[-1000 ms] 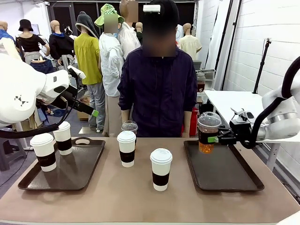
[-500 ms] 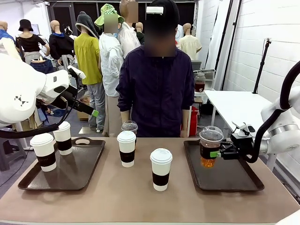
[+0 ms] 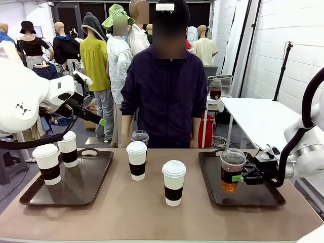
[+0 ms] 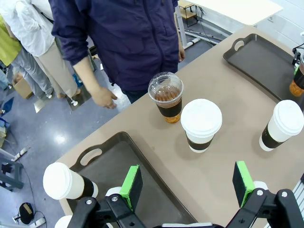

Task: Distribute the coffee onto the tray.
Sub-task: Pick up one iced Americano and place it on the right Handle tray.

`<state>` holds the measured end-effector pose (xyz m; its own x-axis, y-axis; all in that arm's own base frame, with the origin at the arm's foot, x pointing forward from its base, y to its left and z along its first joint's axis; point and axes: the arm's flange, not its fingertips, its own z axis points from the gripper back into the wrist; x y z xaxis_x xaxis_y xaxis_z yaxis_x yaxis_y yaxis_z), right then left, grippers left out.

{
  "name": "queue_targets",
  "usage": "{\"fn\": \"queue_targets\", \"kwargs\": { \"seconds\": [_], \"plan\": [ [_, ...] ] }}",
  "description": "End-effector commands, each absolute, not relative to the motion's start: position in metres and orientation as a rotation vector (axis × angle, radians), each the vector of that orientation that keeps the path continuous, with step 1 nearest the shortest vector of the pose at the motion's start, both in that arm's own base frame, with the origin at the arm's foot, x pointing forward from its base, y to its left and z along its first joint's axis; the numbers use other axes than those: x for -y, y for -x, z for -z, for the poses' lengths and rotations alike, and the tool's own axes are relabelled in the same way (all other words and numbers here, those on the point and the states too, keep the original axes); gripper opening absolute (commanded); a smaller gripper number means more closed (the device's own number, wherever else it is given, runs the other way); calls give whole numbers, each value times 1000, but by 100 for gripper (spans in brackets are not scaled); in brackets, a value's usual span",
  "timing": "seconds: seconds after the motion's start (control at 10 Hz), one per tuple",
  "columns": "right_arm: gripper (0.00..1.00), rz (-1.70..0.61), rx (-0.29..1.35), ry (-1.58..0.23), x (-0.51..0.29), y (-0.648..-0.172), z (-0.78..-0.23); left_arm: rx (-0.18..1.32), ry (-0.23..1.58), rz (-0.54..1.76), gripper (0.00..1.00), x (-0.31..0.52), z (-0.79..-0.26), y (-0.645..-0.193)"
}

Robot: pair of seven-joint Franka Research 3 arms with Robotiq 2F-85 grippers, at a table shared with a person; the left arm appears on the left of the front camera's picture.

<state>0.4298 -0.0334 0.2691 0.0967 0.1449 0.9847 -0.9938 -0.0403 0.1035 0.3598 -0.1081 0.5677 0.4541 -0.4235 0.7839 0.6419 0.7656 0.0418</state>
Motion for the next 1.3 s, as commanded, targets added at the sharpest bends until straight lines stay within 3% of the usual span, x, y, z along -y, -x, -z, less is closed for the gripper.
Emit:
{"fn": "queue_targets", "kwargs": {
  "seconds": [0.0, 1.0, 1.1, 1.2],
  "plan": [
    [70, -1272, 1017, -1191, 35, -427, -258, 878, 281, 667, 100, 107, -567, -361],
    [70, -1182, 1030, -1176, 33, -451, -225, 878, 281, 667, 100, 107, -567, -361],
    [90, -1177, 1005, -1192, 33, -451, -225, 878, 281, 667, 100, 107, -567, -361],
    [100, -1165, 991, -1198, 35, -449, -225, 878, 281, 667, 100, 107, -567, -361]
  ]
}}
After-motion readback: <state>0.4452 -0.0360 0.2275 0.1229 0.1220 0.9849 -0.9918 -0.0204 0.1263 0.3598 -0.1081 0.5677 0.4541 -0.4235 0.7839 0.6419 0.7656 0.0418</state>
